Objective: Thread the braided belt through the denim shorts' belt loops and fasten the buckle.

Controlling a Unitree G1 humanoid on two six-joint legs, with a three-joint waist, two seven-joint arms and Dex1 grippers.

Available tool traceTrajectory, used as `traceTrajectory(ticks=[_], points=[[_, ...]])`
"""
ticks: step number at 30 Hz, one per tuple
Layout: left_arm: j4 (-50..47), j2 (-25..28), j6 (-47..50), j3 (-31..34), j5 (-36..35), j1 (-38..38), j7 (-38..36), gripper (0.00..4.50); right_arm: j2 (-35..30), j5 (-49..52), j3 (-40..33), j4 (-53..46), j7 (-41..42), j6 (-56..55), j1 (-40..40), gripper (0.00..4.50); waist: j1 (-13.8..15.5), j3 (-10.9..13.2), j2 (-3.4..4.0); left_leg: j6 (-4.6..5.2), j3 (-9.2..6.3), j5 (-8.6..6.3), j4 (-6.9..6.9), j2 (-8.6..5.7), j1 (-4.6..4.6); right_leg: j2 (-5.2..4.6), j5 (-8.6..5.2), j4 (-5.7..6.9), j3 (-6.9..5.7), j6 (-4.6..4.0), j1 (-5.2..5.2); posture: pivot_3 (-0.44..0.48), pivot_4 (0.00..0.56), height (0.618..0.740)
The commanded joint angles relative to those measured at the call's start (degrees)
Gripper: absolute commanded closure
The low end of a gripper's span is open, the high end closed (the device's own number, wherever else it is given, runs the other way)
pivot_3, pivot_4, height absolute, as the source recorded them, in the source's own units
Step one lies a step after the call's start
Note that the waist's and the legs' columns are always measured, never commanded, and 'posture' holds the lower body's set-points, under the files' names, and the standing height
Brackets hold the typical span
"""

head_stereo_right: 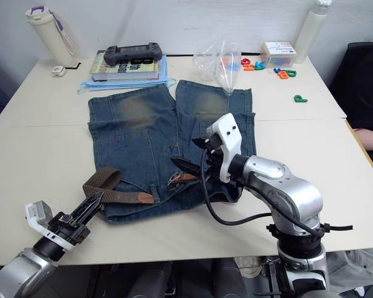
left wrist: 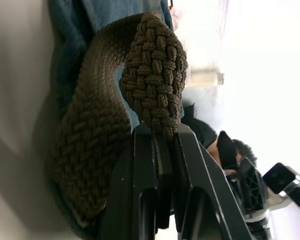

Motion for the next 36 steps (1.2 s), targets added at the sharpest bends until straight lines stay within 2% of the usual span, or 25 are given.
traceTrajectory(ticks=[1,7,11,17,22,36], points=[[-1.7,-0.2,-1.9,-0.1,1.0,-0.6,-0.9,4.50,0.1,1.9,-0.6,-2.5,-0.8,-0.7,-0.4,0.02,0.0,0.0,0.00,0.00,0.00,0.00,0.00,0.00,0.00,0.00,0.00,0.00,0.00,0.00,0.00,0.000,0.150,0.667],[-3.9,0.5,-2.5,-2.2,2.5,-1.0,-0.6,4.50,0.2,3.1,-0.2,-2.7,-1.8,-0.8,-0.4,0.02,0.0,0.0,0.00,0.00,0.00,0.00,0.00,0.00,0.00,0.00,0.00,0.00,0.00,0.01,0.01,0.000,0.150,0.667],[-4.1,-0.2,-1.8,-7.0,8.5,-1.0,-0.4,4.50,0.4,3.6,-0.1,-2.7,-2.6,-0.8,-0.5,0.02,0.0,0.0,0.00,0.01,0.02,0.00,0.00,-0.01,0.00,0.00,0.01,-0.01,0.02,0.02,0.01,0.000,0.150,0.667],[-0.9,-0.6,-0.6,-12.5,14.5,-2.4,-0.5,4.50,-0.7,4.5,-0.1,-3.2,-2.8,-0.1,-0.6,0.02,0.3,0.0,0.01,0.02,0.02,0.01,0.01,-0.01,0.00,0.00,0.02,0.01,0.01,0.04,0.01,0.000,0.150,0.667],[2.6,-2.6,-1.5,-13.4,17.7,-5.2,-1.2,4.50,-3.0,4.1,1.3,-3.6,-2.1,-0.2,0.0,0.02,1.3,-0.2,0.32,0.07,0.03,0.03,0.01,-0.03,0.05,-0.03,0.05,-0.01,0.03,0.08,0.08,0.000,0.150,0.667],[5.2,0.5,2.4,-18.5,35.0,-12.0,-16.6,4.50,-15.5,-10.4,15.0,-3.3,2.7,-13.0,2.9,0.02,1.8,-0.2,0.44,0.19,-0.02,0.10,0.01,-0.13,0.08,-0.10,0.13,-0.11,0.00,0.22,0.22,0.000,0.150,0.667]])
